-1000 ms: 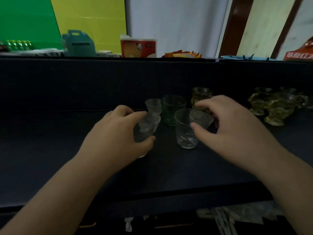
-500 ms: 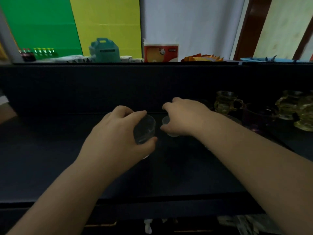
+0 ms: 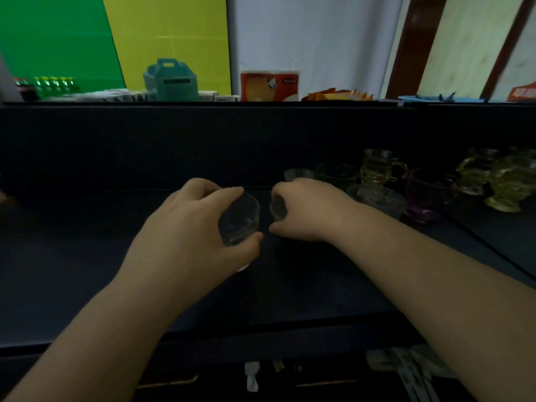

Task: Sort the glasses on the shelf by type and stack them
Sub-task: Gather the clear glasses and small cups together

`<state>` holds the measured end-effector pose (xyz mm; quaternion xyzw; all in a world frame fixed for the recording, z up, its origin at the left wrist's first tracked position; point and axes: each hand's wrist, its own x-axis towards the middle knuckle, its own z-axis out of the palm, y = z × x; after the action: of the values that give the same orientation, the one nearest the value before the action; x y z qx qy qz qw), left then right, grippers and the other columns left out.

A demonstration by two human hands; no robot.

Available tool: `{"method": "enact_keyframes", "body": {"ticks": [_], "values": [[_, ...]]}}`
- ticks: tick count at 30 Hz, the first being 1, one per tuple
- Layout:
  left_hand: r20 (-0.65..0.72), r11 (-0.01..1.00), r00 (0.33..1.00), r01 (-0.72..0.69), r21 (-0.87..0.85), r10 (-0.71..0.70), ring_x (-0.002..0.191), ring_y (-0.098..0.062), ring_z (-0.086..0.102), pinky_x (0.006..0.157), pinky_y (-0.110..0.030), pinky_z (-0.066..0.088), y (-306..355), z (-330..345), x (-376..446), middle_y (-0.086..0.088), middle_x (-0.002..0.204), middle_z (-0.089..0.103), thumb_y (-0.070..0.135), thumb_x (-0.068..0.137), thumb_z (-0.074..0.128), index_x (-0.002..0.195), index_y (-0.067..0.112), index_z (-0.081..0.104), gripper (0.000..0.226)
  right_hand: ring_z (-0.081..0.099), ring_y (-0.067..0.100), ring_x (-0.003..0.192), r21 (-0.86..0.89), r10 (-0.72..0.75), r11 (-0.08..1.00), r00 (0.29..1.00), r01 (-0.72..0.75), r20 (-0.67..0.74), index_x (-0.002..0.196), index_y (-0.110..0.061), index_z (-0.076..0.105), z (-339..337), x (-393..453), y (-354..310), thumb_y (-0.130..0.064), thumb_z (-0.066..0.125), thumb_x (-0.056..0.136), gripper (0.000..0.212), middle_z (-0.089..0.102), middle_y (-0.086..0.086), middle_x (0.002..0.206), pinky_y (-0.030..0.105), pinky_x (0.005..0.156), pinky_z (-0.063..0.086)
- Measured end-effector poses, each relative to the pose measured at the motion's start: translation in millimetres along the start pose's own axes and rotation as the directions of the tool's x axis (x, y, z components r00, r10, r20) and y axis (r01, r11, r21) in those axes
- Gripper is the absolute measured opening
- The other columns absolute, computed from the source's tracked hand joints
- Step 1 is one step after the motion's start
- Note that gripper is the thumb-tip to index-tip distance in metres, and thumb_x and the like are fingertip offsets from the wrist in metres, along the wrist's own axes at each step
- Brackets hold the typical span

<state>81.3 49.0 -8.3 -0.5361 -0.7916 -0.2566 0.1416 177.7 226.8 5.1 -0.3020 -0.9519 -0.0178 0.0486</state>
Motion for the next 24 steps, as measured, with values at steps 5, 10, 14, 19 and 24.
{"method": "enact_keyframes", "body": {"ticks": [5,10,14,19,24], "values": [[-0.019,1.000,1.000,-0.012,0.015,0.013,0.098,-0.003,0.042,0.077,-0.027,0.040,12.2,-6.4,-5.7,0.016,0.126,0.044,0.069,0.070,0.054,0.140,0.039,0.045,0.077,0.057,0.012,0.088,0.114,-0.050,0.991,0.985,0.069,-0.167,0.111,-0.035,0.058,-20.1,-52.2,6.9,-0.055,0.073,0.075,0.044,0.056,-0.008,0.101,0.035,0.074,0.054],[-0.024,0.998,0.998,-0.053,0.024,0.054,0.096,-0.002,0.042,0.075,-0.026,0.039,43.9,-8.3,-11.9,0.017,0.124,0.045,0.070,0.070,0.054,0.139,0.041,0.045,0.076,0.054,0.004,0.095,0.203,-0.044,0.976,0.983,0.081,-0.179,0.118,-0.044,0.054,-30.2,-113.9,36.0,-0.065,0.069,0.074,0.050,0.053,-0.018,0.104,0.028,0.079,0.051],[-0.015,0.995,0.995,-0.096,0.004,0.096,0.096,-0.001,0.043,0.076,-0.024,0.040,87.4,-0.7,-16.8,0.021,0.122,0.044,0.072,0.068,0.052,0.138,0.042,0.046,0.076,0.053,0.000,0.097,0.280,0.024,0.959,0.979,0.035,-0.204,0.117,-0.048,0.053,-28.5,-156.3,80.6,-0.069,0.066,0.072,0.052,0.053,-0.022,0.105,0.027,0.083,0.049],[0.029,0.982,0.982,-0.183,-0.050,0.185,0.097,0.003,0.043,0.075,-0.019,0.037,159.0,21.0,-15.9,0.027,0.119,0.039,0.075,0.069,0.050,0.139,0.043,0.043,0.077,0.051,-0.003,0.093,0.306,0.154,0.949,0.962,-0.080,-0.224,0.121,-0.047,0.054,-26.0,-204.1,154.6,-0.069,0.067,0.072,0.055,0.049,-0.023,0.103,0.018,0.074,0.044],[0.023,0.967,0.970,-0.240,-0.090,0.243,0.098,0.002,0.045,0.076,-0.019,0.036,239.7,50.6,-9.3,0.027,0.119,0.041,0.074,0.070,0.052,0.137,0.045,0.044,0.074,0.052,0.001,0.096,0.291,0.243,0.942,0.938,-0.167,-0.248,0.127,-0.045,0.053,-29.3,-254.0,234.2,-0.071,0.063,0.070,0.063,0.049,-0.022,0.108,0.026,0.079,0.049]]}}
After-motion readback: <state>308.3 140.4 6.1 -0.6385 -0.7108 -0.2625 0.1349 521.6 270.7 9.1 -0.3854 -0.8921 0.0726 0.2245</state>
